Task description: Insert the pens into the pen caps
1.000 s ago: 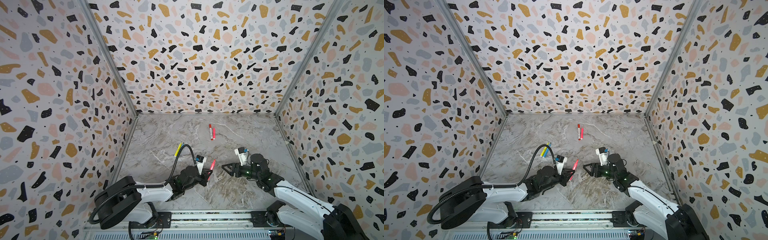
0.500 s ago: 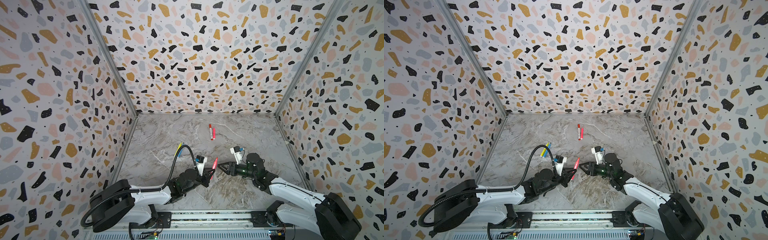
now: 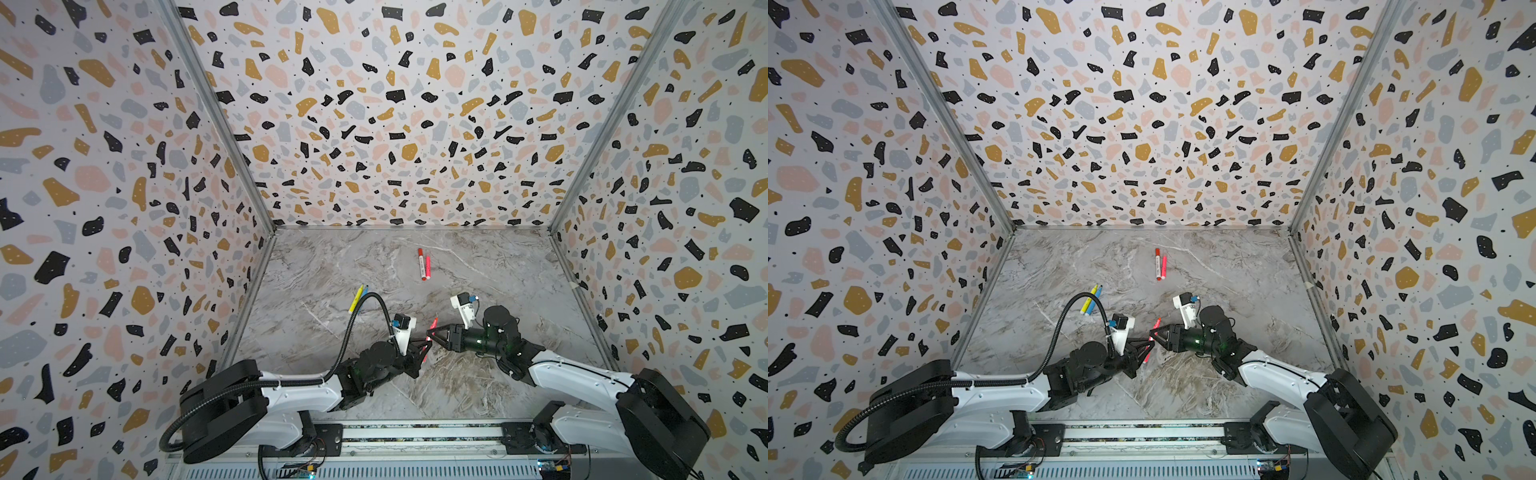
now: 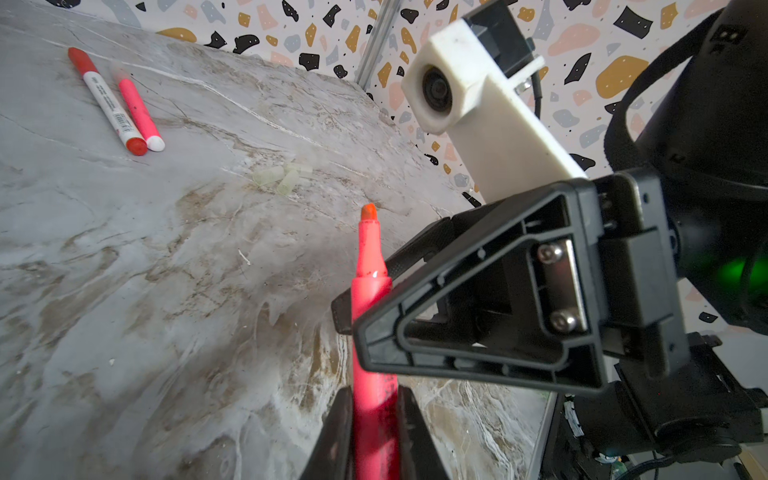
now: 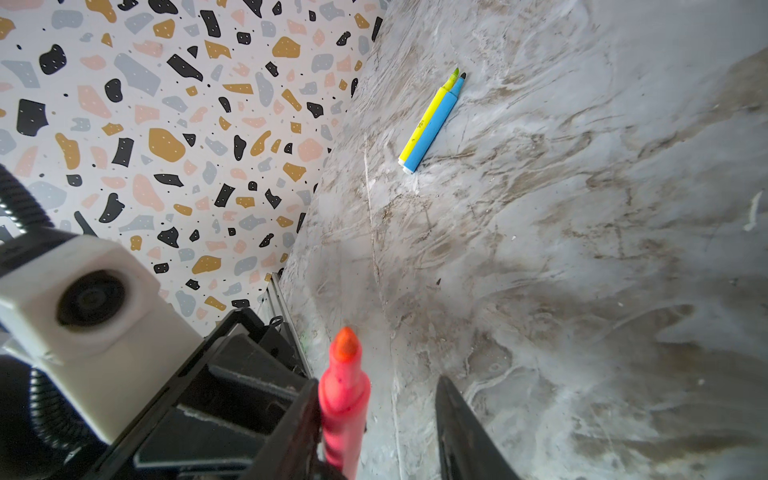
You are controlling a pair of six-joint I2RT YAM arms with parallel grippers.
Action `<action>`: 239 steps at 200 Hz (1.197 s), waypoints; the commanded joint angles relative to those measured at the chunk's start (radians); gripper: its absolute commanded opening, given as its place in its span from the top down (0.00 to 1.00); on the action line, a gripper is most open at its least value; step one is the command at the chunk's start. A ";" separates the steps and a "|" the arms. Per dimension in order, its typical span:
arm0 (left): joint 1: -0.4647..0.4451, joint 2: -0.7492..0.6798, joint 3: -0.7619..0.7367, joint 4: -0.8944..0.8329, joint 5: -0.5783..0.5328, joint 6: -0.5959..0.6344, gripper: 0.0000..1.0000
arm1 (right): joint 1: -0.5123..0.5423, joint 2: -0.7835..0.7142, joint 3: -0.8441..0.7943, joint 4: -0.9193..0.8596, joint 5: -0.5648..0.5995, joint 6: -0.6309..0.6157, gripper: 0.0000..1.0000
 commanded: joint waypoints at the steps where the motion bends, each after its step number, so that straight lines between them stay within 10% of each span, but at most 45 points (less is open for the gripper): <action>1: -0.009 -0.011 -0.003 0.065 -0.014 0.013 0.83 | 0.006 -0.002 0.039 0.027 -0.015 0.007 0.59; 112: -0.011 0.019 0.013 0.081 0.024 0.022 0.80 | 0.007 0.004 0.032 0.037 -0.027 0.011 0.87; 239: -0.013 0.072 0.047 0.014 0.037 0.025 0.59 | -0.006 -0.066 0.057 -0.067 0.033 -0.058 0.88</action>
